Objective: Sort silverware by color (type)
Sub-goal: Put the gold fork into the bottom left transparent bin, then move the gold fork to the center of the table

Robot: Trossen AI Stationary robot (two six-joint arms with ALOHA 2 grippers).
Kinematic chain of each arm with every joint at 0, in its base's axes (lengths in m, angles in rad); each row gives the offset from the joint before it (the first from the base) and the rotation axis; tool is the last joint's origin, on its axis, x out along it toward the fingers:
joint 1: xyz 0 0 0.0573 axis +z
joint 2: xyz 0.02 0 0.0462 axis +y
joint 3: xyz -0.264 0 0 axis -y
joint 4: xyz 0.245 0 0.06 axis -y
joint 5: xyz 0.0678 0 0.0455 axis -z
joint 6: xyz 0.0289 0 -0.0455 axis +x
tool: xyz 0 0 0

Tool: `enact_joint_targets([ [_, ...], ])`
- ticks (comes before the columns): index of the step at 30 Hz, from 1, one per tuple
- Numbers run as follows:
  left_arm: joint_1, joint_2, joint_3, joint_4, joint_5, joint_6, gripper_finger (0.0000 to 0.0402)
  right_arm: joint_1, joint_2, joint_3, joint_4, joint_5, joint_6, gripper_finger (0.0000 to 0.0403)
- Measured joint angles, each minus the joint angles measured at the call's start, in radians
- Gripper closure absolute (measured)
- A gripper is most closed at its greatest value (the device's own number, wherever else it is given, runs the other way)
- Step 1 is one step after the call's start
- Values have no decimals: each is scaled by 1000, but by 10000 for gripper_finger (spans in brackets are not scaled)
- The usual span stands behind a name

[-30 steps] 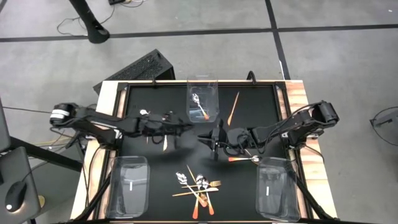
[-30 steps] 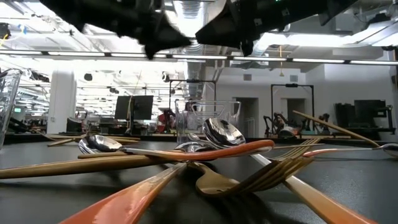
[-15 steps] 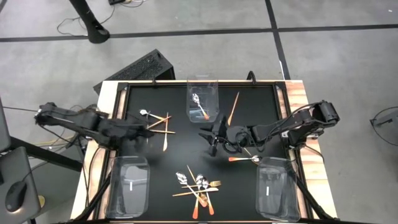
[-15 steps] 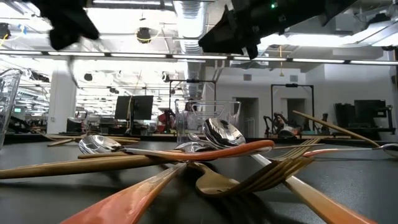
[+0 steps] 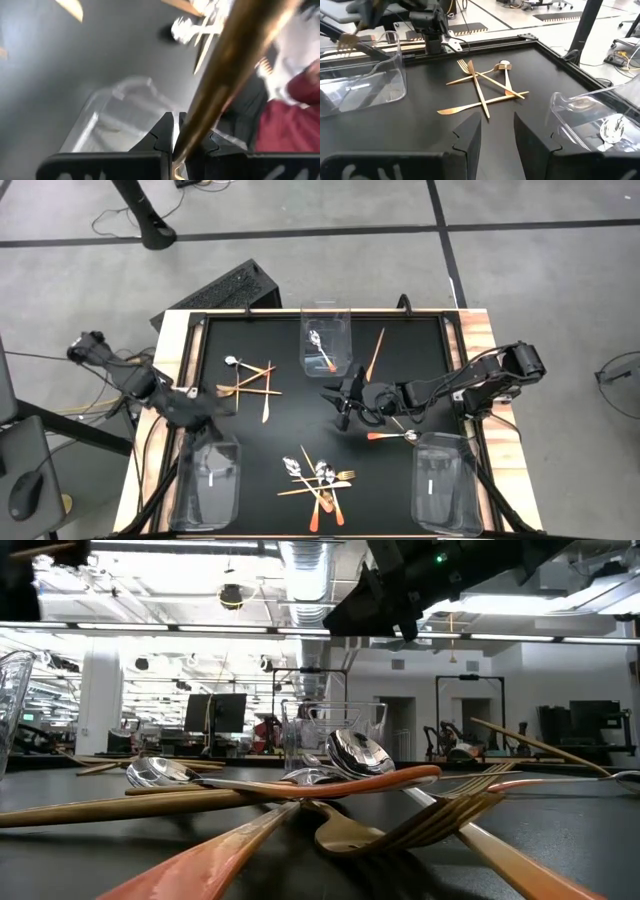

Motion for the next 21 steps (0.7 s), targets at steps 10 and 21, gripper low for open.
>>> enact_joint_targets([
  [10,-170,197,0,0,71,-106,351,0,0,0,-12,0,1,266],
  [21,-187,228,0,-13,6,-134,256,6,0,0,-46,-1,3,264],
])
